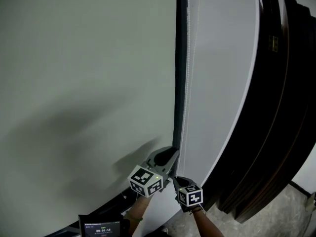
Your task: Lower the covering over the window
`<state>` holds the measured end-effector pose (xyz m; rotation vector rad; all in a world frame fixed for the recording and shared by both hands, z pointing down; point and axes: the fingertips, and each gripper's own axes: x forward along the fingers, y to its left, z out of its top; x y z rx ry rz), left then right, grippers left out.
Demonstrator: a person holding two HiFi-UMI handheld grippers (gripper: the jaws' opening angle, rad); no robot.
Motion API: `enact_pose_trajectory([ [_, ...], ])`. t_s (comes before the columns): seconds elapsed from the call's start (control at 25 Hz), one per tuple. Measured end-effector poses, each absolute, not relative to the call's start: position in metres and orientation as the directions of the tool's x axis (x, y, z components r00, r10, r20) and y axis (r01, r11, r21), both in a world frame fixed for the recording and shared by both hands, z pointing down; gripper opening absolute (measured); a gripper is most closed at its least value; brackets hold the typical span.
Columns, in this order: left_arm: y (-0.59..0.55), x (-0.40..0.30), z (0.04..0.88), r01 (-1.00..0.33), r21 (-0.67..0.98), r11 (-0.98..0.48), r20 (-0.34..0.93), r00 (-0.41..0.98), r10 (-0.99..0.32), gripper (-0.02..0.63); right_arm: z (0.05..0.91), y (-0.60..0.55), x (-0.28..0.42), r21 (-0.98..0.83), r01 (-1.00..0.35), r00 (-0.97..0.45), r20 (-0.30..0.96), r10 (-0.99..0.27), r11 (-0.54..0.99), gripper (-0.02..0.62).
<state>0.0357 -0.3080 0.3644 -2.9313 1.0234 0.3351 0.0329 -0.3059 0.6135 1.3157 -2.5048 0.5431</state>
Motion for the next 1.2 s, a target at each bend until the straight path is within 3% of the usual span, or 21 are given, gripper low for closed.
enact_pose_trajectory([
  [0.44, -0.306, 0.056, 0.228, -0.540, -0.102, -0.836, -0.378, 0.798, -0.469, 0.067, 0.650, -0.270, 0.011, -0.278, -0.805, -0.592, 0.428, -0.683, 0.524, 0.020],
  [0.56, -0.309, 0.051, 0.217, -0.543, -0.091, -0.835, -0.399, 0.788, -0.469, 0.060, 0.650, -0.268, 0.010, -0.287, -0.805, -0.594, 0.417, -0.688, 0.520, 0.021],
  [0.64, -0.309, 0.046, 0.215, -0.545, -0.073, -0.835, -0.413, 0.779, -0.472, 0.020, 0.649, -0.267, 0.009, -0.287, -0.804, -0.594, 0.413, -0.690, 0.521, 0.021],
  [1.04, -0.298, 0.024, 0.209, -0.587, -0.038, -0.809, -0.465, 0.727, -0.505, 0.011, 0.650, -0.260, 0.018, -0.241, -0.793, -0.606, 0.411, -0.681, 0.560, 0.022],
  [1.2, -0.305, 0.025, 0.232, -0.611, -0.081, -0.787, -0.410, 0.740, -0.533, 0.011, 0.602, -0.276, 0.040, -0.240, -0.808, -0.589, 0.310, -0.747, 0.538, 0.023],
])
